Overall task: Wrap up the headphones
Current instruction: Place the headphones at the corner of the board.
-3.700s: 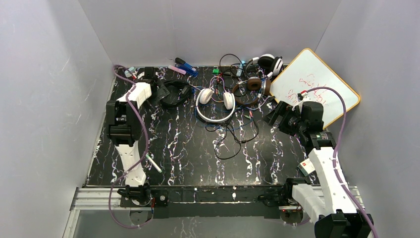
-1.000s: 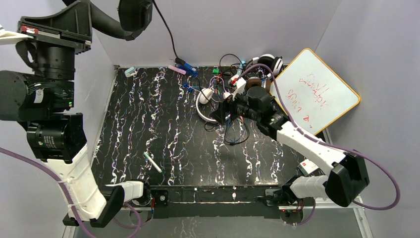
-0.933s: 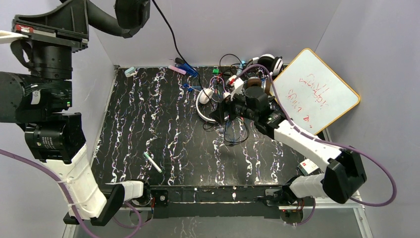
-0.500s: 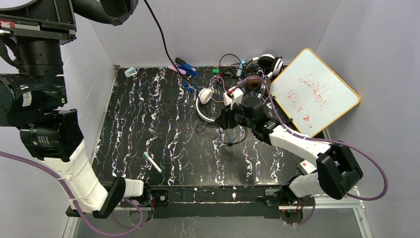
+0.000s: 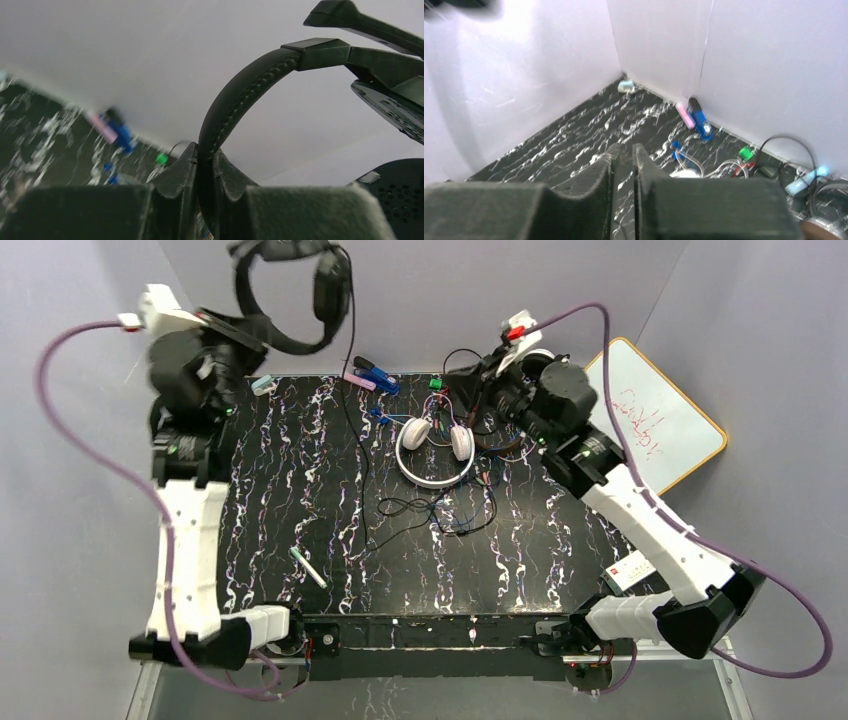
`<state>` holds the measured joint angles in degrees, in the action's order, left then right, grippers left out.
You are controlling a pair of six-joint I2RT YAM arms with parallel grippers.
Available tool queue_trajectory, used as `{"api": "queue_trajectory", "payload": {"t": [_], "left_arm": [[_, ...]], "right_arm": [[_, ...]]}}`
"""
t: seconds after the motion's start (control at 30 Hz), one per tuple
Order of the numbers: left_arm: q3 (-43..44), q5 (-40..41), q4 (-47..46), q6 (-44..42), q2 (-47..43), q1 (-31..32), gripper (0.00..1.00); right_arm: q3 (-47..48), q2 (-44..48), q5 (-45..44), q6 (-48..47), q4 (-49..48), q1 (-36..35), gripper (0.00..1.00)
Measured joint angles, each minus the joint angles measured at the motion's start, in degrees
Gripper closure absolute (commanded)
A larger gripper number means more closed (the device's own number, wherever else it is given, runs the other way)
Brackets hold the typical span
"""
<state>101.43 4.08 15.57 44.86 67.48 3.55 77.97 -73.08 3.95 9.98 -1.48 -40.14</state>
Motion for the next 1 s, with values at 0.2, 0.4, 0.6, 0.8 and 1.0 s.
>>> {"api": "queue_trajectory", "payload": {"t": [0.2,0.4,0.6,0.8,1.0], "left_arm": [[-7.3,1.0,7.8,0.1,6.3,0.0,0.94],[1.3,4.2,9.0,-1.4,5.4,0.0,0.94],[17.3,6.9,7.4,-2.9,4.0,0.0,0.94],[28.2,7.3,5.6,-2.7,2.9,0.0,0.94],[33.3,7.5,4.4,-2.2,3.2,0.0,0.94]], "right_arm": [[0.1,3.9,1.0,-3.2,-0.3,0.0,0.32],[-17.4,4.4,2.1,-3.2,-1.5,0.0,0.08],[-36.6,5.9,7.2,-6.0,-4.8,0.0,0.01],[-37.1,5.4,13.5,-10.1,-9.5,0.0,0.01],[-30.2,-2.4,22.7,-13.7,-12.3,0.0,0.01]]}}
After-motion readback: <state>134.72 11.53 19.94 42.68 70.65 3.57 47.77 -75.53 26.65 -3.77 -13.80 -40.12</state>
